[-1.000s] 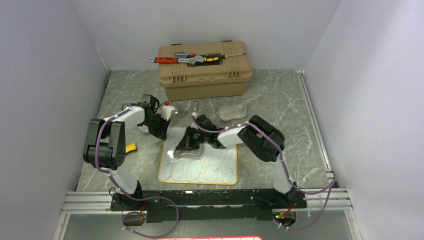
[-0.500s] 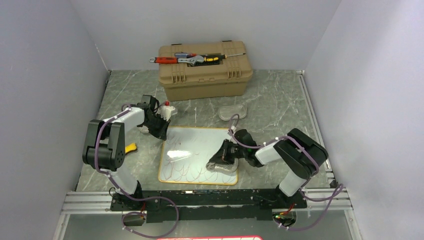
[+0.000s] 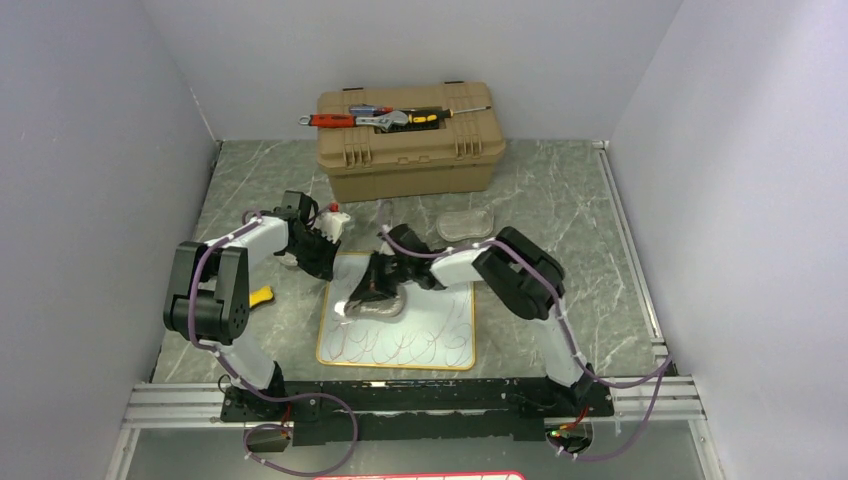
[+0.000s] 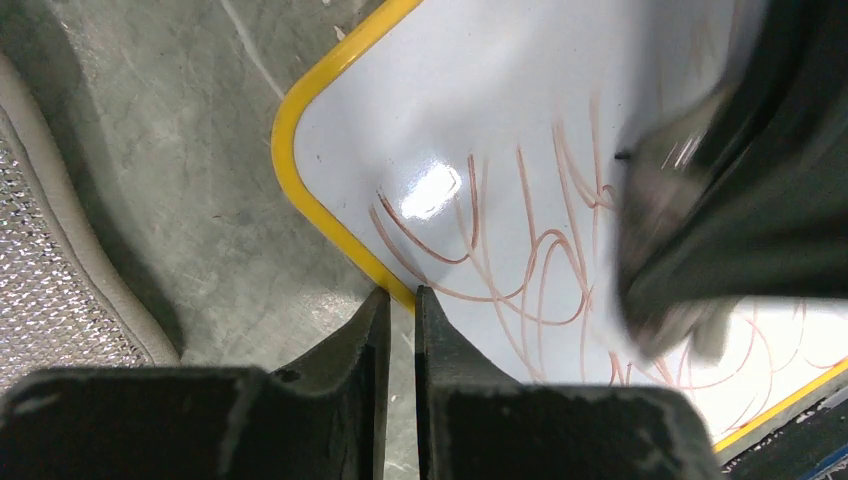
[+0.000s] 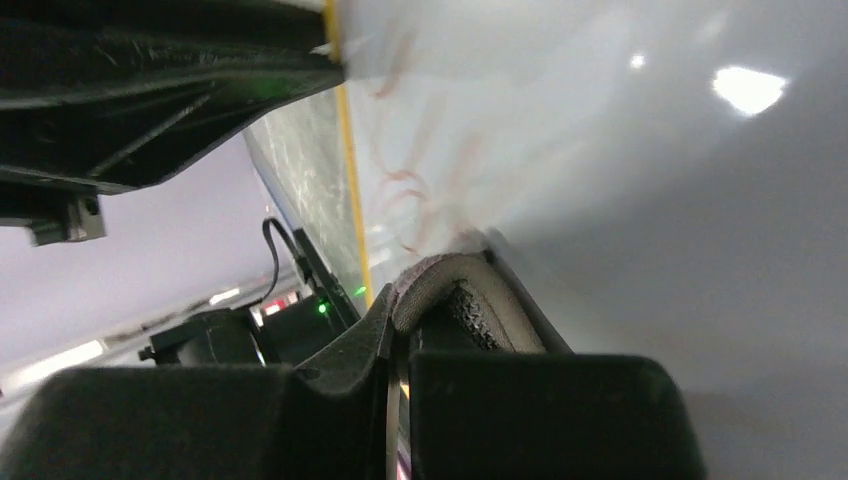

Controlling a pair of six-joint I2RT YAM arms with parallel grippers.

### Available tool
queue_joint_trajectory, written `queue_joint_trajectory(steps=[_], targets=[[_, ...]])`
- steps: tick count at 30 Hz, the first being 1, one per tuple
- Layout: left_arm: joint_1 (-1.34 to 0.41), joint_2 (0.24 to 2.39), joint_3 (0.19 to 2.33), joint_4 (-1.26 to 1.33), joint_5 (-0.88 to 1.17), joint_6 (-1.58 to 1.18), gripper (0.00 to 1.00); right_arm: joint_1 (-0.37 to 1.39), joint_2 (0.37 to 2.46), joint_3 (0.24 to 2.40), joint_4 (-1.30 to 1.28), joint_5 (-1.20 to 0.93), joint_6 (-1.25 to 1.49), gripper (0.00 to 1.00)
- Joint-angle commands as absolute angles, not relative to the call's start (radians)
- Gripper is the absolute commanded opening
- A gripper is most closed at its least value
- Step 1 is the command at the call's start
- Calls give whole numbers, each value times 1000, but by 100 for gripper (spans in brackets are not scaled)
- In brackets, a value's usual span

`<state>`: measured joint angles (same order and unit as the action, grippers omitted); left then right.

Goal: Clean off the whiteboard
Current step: Erase the whiteboard at the center of the board.

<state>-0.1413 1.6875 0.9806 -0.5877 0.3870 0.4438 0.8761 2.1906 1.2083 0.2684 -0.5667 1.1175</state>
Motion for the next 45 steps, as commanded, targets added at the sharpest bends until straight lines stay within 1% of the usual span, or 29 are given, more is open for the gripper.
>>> queue_joint_trajectory(steps=[1, 3, 5, 7, 9, 11, 12, 14, 18, 20, 22, 24, 26, 28, 30, 32, 34, 36, 38, 42, 45], targets=[[-170, 1686, 922, -614, 410, 494, 8, 646, 2143, 968, 87, -211, 1069, 0], [-169, 1678, 918, -614, 411, 500, 8, 626, 2126, 962, 70, -175, 1063, 0], [-169, 1677, 913, -611, 414, 499, 8, 670, 2170, 1022, 56, -181, 1067, 0], [-169, 1684, 913, -609, 416, 497, 8, 748, 2239, 1138, 15, -191, 1065, 0], [-169, 1690, 915, -609, 416, 496, 8, 825, 2322, 1262, 5, -246, 1066, 0], [-168, 1690, 914, -606, 415, 495, 8, 878, 2376, 1340, -18, -275, 1070, 0], [-165, 1690, 918, -610, 417, 495, 8, 884, 2377, 1309, 7, -295, 1089, 0], [-164, 1689, 917, -611, 415, 497, 8, 836, 2297, 1172, 55, -283, 1101, 0], [-160, 1685, 911, -606, 416, 502, 8, 649, 2032, 795, 89, -224, 1087, 0], [-158, 1683, 911, -606, 419, 502, 8, 557, 1886, 635, 52, -165, 1068, 0], [-158, 1680, 910, -603, 424, 501, 8, 503, 1778, 527, 27, -100, 1061, 0], [-158, 1679, 908, -600, 426, 500, 8, 503, 1761, 510, 34, -86, 1056, 0], [-158, 1683, 912, -601, 428, 499, 8, 553, 1844, 594, 30, -103, 1064, 0], [-158, 1692, 921, -608, 426, 496, 8, 633, 1964, 739, 22, -124, 1070, 0], [-158, 1696, 927, -610, 420, 494, 8, 717, 2111, 950, 24, -176, 1064, 0], [-156, 1694, 929, -610, 415, 492, 8, 789, 2226, 1145, -58, -193, 1042, 0], [-156, 1690, 929, -611, 413, 492, 8, 816, 2280, 1234, -80, -205, 1044, 0], [-156, 1688, 929, -613, 411, 494, 8, 783, 2265, 1190, -62, -202, 1068, 0], [-156, 1684, 927, -615, 408, 498, 8, 715, 2191, 1054, -32, -181, 1080, 0], [-155, 1680, 916, -606, 405, 504, 8, 512, 1928, 745, -77, -92, 1048, 0], [-155, 1686, 912, -599, 408, 508, 8, 398, 1744, 591, -136, -23, 1014, 0]])
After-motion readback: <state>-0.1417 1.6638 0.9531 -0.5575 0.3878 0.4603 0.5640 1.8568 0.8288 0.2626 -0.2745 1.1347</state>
